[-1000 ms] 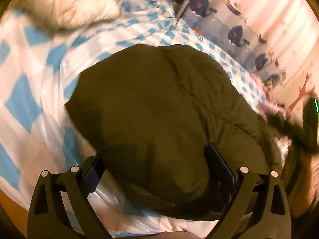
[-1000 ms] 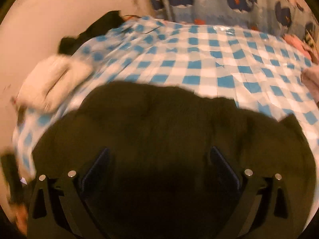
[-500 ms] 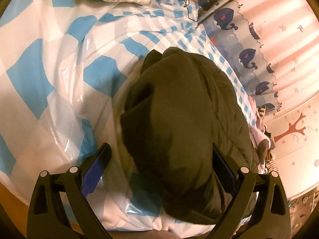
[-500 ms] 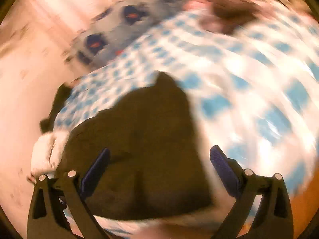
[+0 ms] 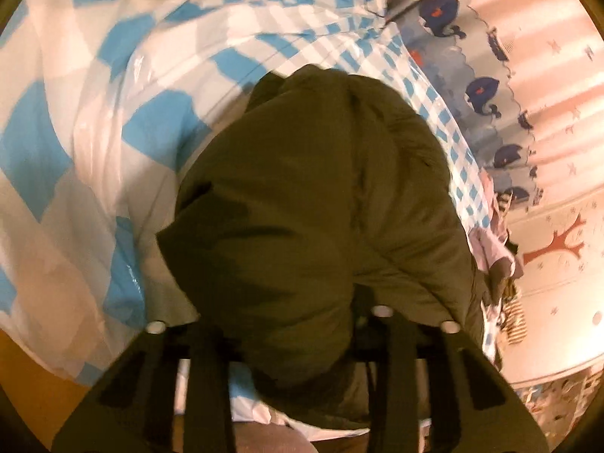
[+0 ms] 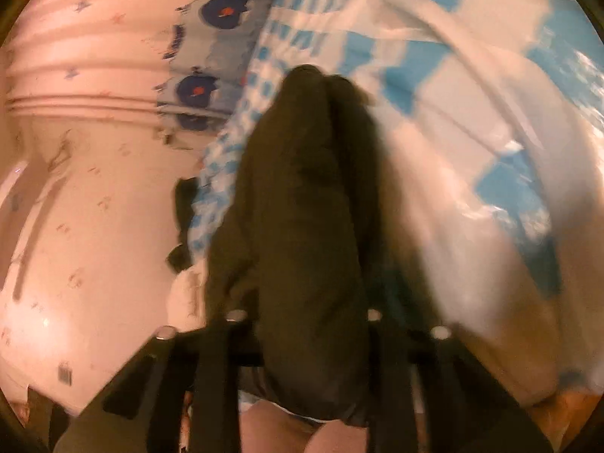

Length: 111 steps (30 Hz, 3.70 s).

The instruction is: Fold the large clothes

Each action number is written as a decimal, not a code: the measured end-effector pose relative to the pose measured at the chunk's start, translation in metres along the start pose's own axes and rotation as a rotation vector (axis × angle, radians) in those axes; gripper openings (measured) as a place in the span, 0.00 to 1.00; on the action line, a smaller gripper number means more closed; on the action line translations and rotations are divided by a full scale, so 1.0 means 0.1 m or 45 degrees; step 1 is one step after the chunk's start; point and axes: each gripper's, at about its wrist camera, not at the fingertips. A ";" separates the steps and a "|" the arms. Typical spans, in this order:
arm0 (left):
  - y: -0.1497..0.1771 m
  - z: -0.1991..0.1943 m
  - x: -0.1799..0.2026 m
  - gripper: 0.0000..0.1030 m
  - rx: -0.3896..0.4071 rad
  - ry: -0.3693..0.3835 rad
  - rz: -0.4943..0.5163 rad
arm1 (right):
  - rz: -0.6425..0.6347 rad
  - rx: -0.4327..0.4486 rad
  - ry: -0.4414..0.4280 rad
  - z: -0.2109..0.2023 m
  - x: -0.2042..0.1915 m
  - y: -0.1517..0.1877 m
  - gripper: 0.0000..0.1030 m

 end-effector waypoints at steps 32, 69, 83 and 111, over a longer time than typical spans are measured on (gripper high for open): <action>0.51 -0.44 -0.01 0.25 -0.002 0.081 -0.073 | 0.069 -0.046 -0.119 -0.41 0.19 -0.01 0.17; 0.70 -0.38 -0.46 0.74 0.030 0.115 -0.217 | -1.330 -0.260 0.400 1.54 -1.60 1.00 0.66; 0.68 -0.33 -0.40 0.76 0.054 0.086 -0.270 | -1.486 -0.309 0.359 1.46 -1.77 1.47 0.72; 0.80 -0.36 -0.38 0.76 0.171 0.080 -0.292 | -1.524 -0.275 0.418 1.57 -1.60 1.44 0.86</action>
Point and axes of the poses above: each gripper's, at about its wrist camera, not at the fingertips, and z roughly the way its jaws point, x to its right, y to its underside, and after that the axes turned 14 degrees about x, right-handed
